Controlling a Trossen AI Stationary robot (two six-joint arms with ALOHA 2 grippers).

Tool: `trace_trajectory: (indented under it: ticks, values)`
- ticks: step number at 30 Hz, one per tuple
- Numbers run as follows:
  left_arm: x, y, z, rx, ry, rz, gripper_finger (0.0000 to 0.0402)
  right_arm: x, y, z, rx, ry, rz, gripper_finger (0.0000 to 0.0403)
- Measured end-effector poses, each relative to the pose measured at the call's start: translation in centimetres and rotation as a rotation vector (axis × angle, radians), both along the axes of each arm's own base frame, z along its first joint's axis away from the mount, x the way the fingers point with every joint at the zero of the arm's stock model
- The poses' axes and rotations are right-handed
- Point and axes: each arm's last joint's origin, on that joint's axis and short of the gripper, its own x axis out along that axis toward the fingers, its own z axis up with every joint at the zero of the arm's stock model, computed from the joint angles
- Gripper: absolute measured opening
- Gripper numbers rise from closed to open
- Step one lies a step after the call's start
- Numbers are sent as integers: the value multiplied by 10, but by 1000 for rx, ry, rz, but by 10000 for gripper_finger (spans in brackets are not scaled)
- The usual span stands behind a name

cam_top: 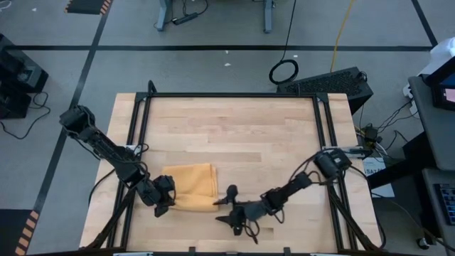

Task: Roll towel
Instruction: Roll the yellow towel

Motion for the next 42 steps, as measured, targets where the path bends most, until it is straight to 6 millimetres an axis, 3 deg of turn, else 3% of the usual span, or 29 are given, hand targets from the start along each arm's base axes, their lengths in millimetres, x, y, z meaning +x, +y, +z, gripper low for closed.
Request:
trace_trajectory:
  ticks: [8, 15, 22, 26, 30, 36, 42]
  values:
    - [0, 0, 0, -6, 6, 15, 15, 44, -15, -12, -1, 23, 24, 279]
    - [0, 1, 0, 29, -16, -22, 16, 53, -33, -18, 105, 121, -60, 265]
    - [2, 4, 0, 164, -110, -34, 70, 59, -58, -25, 261, 201, -132, 237]
    - [2, 4, 0, 187, -128, -18, 118, 59, -69, -30, 336, 265, -233, 190]
    - [2, 4, 2, 203, -146, -48, 183, 57, -65, -32, 495, 299, -243, 114]
    - [4, 8, 15, 346, -291, -99, 268, 47, -35, -27, 755, 372, -207, 18]
    - [7, 0, 43, 367, -512, -175, 296, 42, -24, -9, 926, 400, -230, 25]
